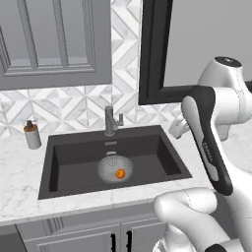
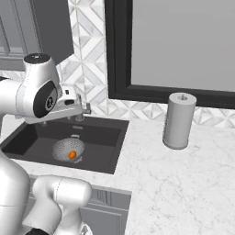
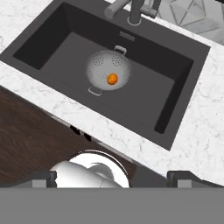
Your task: Put the colander in the sink, put the tangerine in the colander, and turn on the sink faucet and pour water over the colander.
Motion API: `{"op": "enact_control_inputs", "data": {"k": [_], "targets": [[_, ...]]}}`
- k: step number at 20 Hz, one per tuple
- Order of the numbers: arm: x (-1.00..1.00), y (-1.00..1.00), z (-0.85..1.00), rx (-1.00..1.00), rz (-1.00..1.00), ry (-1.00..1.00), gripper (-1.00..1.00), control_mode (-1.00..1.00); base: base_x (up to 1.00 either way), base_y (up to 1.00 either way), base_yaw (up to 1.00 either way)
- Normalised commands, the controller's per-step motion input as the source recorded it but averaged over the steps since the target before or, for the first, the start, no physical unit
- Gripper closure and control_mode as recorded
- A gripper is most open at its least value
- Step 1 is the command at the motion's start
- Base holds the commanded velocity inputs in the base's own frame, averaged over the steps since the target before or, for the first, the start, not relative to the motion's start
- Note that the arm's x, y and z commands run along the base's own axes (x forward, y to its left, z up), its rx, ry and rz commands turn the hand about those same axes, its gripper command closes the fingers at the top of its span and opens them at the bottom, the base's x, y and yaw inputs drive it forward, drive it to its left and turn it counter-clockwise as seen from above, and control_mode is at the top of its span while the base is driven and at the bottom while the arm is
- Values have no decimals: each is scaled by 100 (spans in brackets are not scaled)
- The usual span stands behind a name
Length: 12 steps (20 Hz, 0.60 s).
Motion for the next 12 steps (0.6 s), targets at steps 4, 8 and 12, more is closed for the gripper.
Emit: {"op": "enact_control_inputs", "data": {"k": [4,8,12], "targets": [[0,0,0,0,0,0,-100,100,0,-51,0],[10,-76,-1,0,0,1,-100,-100,0,0,0],[44,-57,-5,10,0,2,-100,-100,0,0,0]]}}
